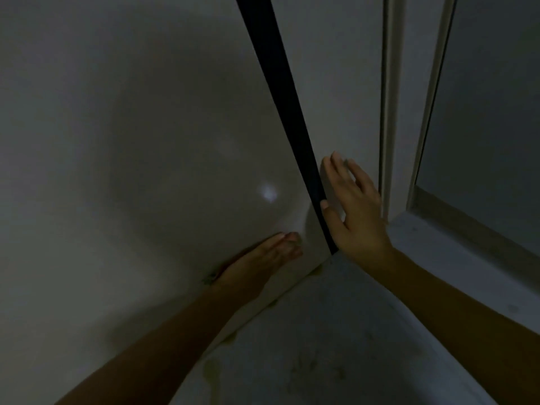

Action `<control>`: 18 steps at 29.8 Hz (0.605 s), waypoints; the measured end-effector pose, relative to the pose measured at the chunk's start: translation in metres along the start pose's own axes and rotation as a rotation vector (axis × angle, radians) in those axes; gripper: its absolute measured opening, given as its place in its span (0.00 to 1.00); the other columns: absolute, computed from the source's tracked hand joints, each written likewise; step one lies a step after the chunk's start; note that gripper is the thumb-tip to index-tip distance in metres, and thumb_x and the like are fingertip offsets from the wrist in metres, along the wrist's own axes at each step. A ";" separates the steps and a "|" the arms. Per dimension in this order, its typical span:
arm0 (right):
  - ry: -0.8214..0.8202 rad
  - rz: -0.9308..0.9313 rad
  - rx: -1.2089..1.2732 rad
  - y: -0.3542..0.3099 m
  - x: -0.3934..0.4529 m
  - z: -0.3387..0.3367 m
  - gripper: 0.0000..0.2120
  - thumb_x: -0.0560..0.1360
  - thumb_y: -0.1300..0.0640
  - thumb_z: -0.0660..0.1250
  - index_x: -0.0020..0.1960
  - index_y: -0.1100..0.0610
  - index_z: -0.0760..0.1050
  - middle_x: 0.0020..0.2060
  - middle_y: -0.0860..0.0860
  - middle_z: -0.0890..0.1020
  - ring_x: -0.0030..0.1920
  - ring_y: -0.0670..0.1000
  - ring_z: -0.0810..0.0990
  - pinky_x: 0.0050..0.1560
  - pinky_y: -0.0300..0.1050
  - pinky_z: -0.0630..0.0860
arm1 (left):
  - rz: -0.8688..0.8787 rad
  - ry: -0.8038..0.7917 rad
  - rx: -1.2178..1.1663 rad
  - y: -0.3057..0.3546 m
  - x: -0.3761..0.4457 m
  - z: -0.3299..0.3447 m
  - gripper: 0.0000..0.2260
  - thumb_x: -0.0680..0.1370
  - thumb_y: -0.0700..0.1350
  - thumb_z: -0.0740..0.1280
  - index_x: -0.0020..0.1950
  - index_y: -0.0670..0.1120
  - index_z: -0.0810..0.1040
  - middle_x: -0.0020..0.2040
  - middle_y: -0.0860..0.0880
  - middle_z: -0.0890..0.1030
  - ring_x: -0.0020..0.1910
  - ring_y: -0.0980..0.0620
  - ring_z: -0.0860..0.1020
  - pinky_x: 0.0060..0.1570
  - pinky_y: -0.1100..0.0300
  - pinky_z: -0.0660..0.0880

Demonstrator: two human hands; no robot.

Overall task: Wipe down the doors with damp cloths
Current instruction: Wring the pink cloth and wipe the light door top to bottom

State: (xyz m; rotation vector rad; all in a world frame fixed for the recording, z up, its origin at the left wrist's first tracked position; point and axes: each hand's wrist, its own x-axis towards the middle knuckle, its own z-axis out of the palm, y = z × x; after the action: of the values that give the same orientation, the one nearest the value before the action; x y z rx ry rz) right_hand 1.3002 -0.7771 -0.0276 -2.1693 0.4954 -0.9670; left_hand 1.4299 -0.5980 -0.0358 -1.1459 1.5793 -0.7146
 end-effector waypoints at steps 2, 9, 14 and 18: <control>0.033 0.014 0.024 0.000 -0.001 0.010 0.28 0.77 0.60 0.60 0.74 0.59 0.55 0.74 0.54 0.57 0.74 0.58 0.56 0.73 0.53 0.52 | 0.027 -0.017 0.013 0.000 0.006 0.000 0.35 0.81 0.55 0.49 0.74 0.37 0.32 0.78 0.41 0.43 0.76 0.40 0.46 0.65 0.40 0.32; 0.207 0.036 0.051 -0.003 0.002 0.032 0.26 0.76 0.65 0.59 0.72 0.66 0.59 0.71 0.54 0.56 0.73 0.59 0.56 0.74 0.47 0.50 | -0.054 -0.014 0.011 -0.003 0.031 -0.009 0.32 0.80 0.55 0.49 0.74 0.40 0.35 0.78 0.44 0.43 0.77 0.44 0.46 0.68 0.39 0.32; 0.250 0.101 0.043 -0.014 0.000 0.039 0.25 0.77 0.64 0.57 0.73 0.66 0.58 0.73 0.59 0.59 0.73 0.57 0.55 0.74 0.51 0.51 | -0.270 0.070 -0.093 -0.010 -0.019 -0.005 0.31 0.76 0.50 0.54 0.77 0.45 0.46 0.77 0.52 0.58 0.75 0.50 0.58 0.72 0.44 0.36; 0.173 0.139 0.003 -0.024 -0.002 0.035 0.26 0.80 0.57 0.53 0.76 0.62 0.53 0.75 0.58 0.56 0.75 0.56 0.52 0.75 0.52 0.48 | -0.356 0.087 -0.164 -0.023 -0.067 -0.002 0.30 0.74 0.49 0.61 0.76 0.51 0.56 0.74 0.53 0.65 0.72 0.51 0.65 0.73 0.48 0.42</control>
State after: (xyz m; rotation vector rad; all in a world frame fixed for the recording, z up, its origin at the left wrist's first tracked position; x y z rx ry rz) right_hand 1.3268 -0.7441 -0.0282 -2.0280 0.7169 -1.0818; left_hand 1.4375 -0.5448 0.0107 -1.5599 1.5443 -0.8882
